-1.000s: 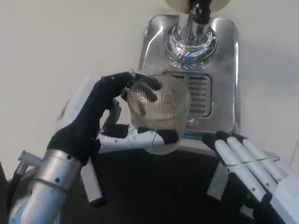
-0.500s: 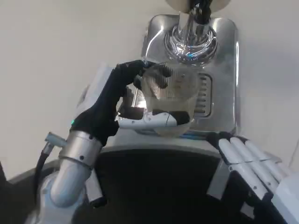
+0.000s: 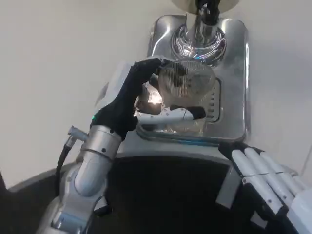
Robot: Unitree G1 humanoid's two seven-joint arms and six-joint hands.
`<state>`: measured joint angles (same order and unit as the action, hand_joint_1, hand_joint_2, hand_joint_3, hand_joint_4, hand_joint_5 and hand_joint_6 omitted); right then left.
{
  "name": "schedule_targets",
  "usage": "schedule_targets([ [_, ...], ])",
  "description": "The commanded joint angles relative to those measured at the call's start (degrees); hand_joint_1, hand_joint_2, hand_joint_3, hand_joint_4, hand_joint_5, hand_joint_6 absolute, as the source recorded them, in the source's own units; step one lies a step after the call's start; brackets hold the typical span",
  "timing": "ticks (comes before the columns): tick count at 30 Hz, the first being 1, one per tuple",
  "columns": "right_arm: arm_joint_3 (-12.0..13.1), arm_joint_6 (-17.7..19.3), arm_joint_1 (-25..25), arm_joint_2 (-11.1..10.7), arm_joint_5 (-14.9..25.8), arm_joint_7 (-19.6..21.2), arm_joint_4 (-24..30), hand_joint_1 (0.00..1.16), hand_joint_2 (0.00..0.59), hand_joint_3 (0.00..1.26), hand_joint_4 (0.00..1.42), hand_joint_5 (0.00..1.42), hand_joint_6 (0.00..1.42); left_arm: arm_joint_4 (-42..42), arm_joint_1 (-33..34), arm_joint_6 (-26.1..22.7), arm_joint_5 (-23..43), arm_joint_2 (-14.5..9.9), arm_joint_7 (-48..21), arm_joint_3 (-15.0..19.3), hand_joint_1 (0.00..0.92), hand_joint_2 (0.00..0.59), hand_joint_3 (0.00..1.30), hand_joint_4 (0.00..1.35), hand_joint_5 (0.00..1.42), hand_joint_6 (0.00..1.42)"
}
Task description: Grasp the cup under the faucet to collect the drink, then remove the cup.
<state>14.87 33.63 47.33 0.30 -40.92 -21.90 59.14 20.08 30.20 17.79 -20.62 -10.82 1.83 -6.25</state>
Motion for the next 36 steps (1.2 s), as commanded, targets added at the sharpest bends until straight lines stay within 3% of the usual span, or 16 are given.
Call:
schedule_targets([
  [1,-0.22,0.09,-0.23,0.45,-0.14,-1.01,0.86,0.63,0.249,0.00,0.00,0.04,0.14,4.55,4.00,3.97,0.07,-0.17,2.35,-0.08,0.806,0.062,1.14,1.14,1.42,1.42],
  [14,-1.16,-1.29,-2.13,1.21,-1.10,-2.92,0.86,0.67,0.258,0.00,0.02,0.04,0.14,18.25,11.57,8.06,-0.82,0.24,6.69,-1.20,0.771,0.061,1.14,1.12,1.41,1.42],
  [33,-3.13,-2.32,-2.70,2.82,-3.50,-2.78,0.86,0.67,0.266,0.00,0.03,0.04,0.14,26.09,16.10,9.84,-1.86,2.12,10.53,-2.99,0.726,0.070,1.10,1.07,1.38,1.42],
  [36,-3.46,-1.99,-2.35,3.36,-3.84,-2.67,0.86,0.67,0.266,0.00,0.03,0.05,0.14,26.88,16.33,10.05,-1.75,2.13,10.60,-3.20,0.689,0.086,1.03,1.04,1.34,1.42],
])
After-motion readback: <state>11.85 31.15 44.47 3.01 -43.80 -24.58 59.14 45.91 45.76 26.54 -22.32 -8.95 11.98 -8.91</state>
